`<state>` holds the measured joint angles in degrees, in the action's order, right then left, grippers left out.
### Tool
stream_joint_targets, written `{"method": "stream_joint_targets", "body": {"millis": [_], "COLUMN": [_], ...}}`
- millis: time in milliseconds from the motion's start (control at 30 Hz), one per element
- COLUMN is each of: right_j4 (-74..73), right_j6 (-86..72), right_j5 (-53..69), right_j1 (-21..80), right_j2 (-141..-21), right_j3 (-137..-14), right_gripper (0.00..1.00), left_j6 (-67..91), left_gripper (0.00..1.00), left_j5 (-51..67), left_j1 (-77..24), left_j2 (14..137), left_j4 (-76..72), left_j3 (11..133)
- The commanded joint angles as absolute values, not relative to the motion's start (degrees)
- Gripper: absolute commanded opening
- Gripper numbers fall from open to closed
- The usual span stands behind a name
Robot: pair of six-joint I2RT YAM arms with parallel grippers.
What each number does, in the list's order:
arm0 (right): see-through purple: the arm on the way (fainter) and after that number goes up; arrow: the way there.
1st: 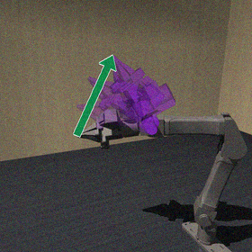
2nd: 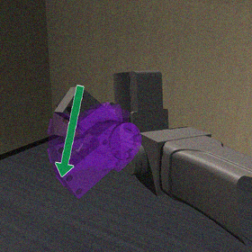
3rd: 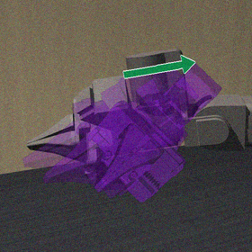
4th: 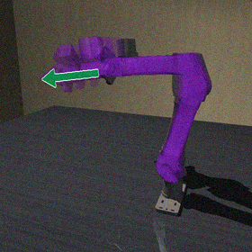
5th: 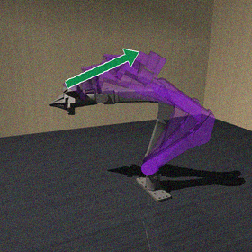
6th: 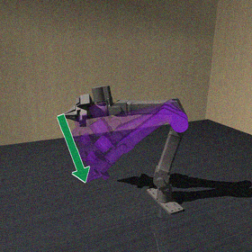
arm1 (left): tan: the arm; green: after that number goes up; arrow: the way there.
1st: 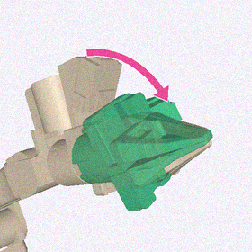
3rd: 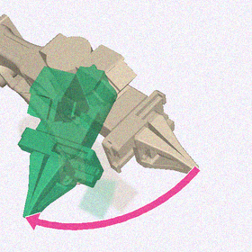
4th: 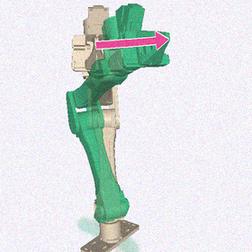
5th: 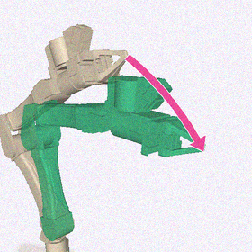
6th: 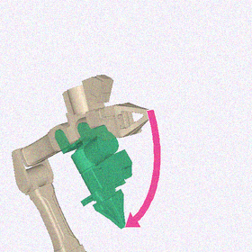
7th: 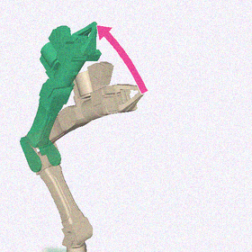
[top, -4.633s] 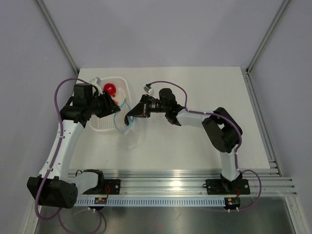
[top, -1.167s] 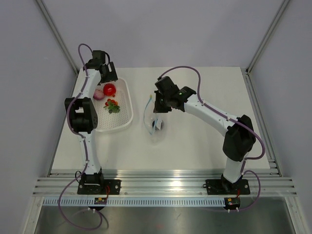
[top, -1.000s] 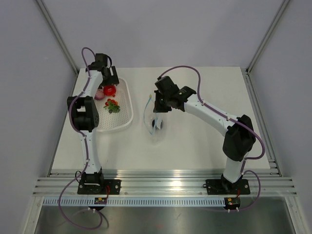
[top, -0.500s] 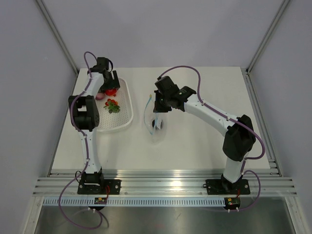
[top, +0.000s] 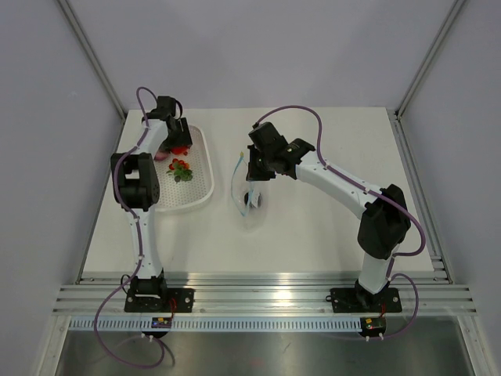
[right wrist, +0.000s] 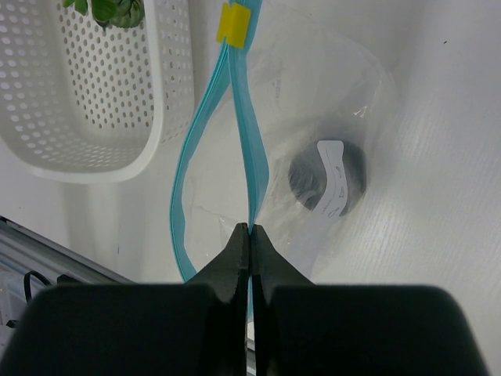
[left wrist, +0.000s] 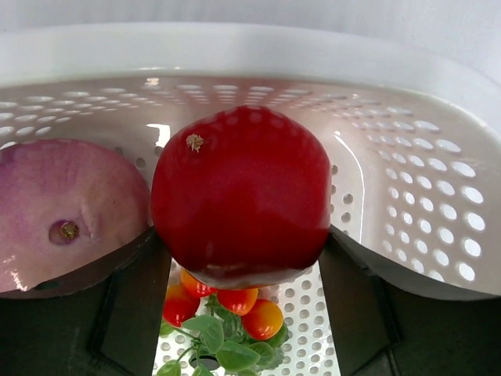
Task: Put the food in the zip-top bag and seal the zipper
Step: Pick up the fake fruit from the bin, then place the fake fruit in the zipper food storage bag.
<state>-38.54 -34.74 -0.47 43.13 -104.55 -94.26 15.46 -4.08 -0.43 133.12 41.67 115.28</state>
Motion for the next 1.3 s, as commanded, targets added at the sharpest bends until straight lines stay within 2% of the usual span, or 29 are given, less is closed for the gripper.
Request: {"method": "stream_joint_targets", "body": {"millis": [0, 300, 533, 800, 967, 1267], "right_j4": [-36.83, -36.39, -38.32, -38.32, -38.06, -37.97], "right_j6": [-34.36, -34.63, -32.87, -34.01, -34.54, -35.07], "right_j5": [-0.7, -0.97, -0.71, -0.26, -0.26, 1.32], "right_j1": [43.77, 43.77, 43.77, 43.86, 43.94, 43.86], "right_j2": [-103.36, -105.11, -110.91, -115.22, -115.23, -114.35], "right_j3": [-95.19, -96.59, -105.62, -109.69, -109.6, -108.63], "right_gripper": [0.0, 0.0, 0.0, 0.0, 0.0, 0.0], "left_j6": [15.9, 17.31, 17.41, 12.57, 12.21, 19.59], "left_gripper": [0.58, 0.57, 0.57, 0.57, 0.58, 0.58], "left_j5": [-4.39, -2.46, -0.35, 11.32, 17.65, 31.55], "left_j1": [-0.62, -2.11, -4.3, -5.09, -10.71, -18.45], "left_j2": [126.75, 113.39, 99.6, 89.04, 81.93, 74.36], "left_j4": [40.25, 36.91, 36.74, 43.68, 45.44, 37.9], "left_j3": [111.46, 95.9, 86.58, 84.99, 82.01, 76.38]}}
